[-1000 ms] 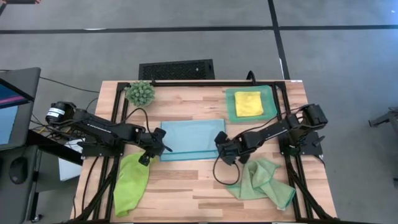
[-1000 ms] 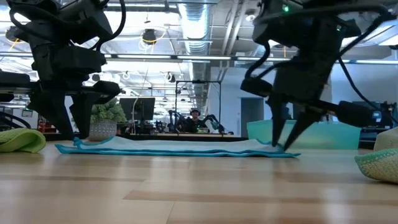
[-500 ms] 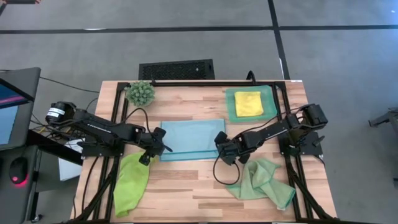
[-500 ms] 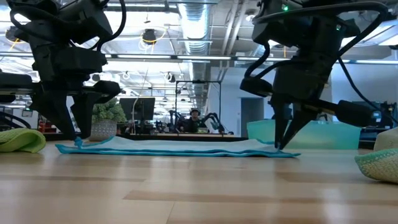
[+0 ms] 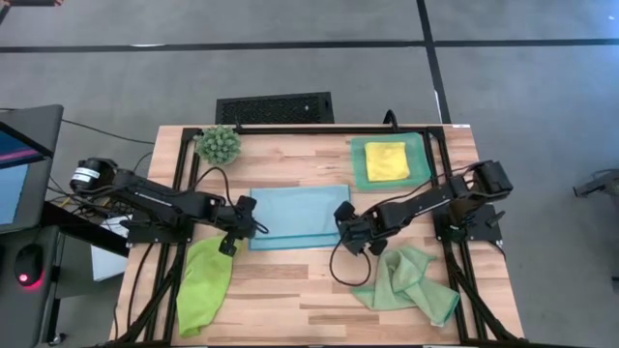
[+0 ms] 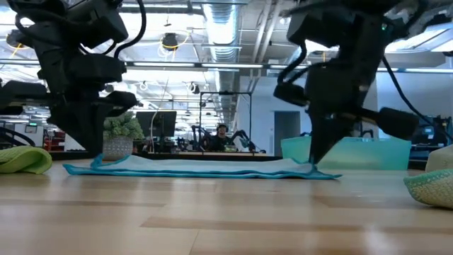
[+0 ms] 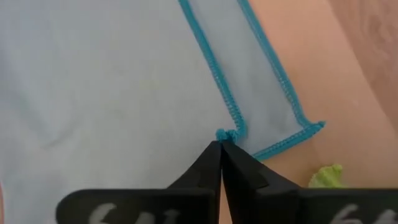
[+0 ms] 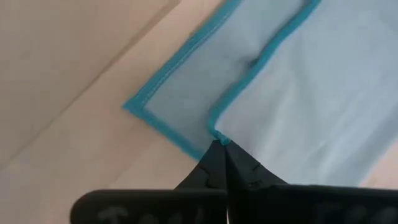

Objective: Fold microfiber towels
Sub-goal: Fold the blue microfiber cloth

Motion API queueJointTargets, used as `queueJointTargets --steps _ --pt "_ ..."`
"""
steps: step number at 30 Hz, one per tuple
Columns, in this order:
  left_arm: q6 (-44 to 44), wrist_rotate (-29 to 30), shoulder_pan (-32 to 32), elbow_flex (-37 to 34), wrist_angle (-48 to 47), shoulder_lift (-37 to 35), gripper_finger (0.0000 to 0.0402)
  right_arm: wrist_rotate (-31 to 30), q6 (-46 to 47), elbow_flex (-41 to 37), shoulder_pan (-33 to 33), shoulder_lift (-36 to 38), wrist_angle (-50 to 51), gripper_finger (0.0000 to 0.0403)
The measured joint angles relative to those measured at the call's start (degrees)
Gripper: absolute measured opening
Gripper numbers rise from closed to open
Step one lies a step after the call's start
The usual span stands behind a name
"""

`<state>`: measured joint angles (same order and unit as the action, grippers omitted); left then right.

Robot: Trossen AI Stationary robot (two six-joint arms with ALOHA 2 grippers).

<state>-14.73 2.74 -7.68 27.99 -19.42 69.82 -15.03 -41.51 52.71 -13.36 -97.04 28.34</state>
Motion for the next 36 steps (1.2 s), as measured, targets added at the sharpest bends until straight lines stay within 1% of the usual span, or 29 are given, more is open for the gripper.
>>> queueJointTargets --steps 3,9,15,19,22,26,32,34,36 --pt "0.7 -0.3 0.0 0.0 -0.1 -2.1 0.0001 0.2 2.2 0.1 0.0 3.0 0.2 0.0004" --pt "2.0 -0.3 0.0 0.0 -0.7 -8.9 0.0000 2.2 7.4 0.1 0.4 8.1 3.0 0.0004" --pt "5.5 -1.0 0.0 0.0 -2.9 -16.5 0.0000 3.5 11.9 0.1 0.4 10.7 4.7 0.0002" --pt "7.2 -0.5 -0.2 0.0 -5.0 -19.9 0.0000 3.6 14.4 0.1 0.3 11.4 4.6 0.0001" --pt "7.3 1.1 -0.2 0.0 -4.7 -21.0 0.0000 4.3 17.9 0.1 1.5 11.4 4.7 0.0002" --pt "8.5 1.7 -0.2 0.0 -5.0 -21.1 0.0000 7.9 21.9 -0.4 3.1 11.4 4.7 0.0001" --pt "10.0 6.8 -0.2 0.0 -5.6 -21.2 0.0000 13.6 30.3 -0.5 4.1 11.4 5.7 0.0001" --pt "10.1 6.9 -0.1 0.0 -5.2 -21.2 0.0000 15.8 33.4 -0.6 4.4 11.4 5.6 0.0002" --pt "10.1 4.6 -0.1 0.0 -5.1 -21.1 0.0000 16.8 35.6 -0.6 4.5 11.2 5.5 0.0002"
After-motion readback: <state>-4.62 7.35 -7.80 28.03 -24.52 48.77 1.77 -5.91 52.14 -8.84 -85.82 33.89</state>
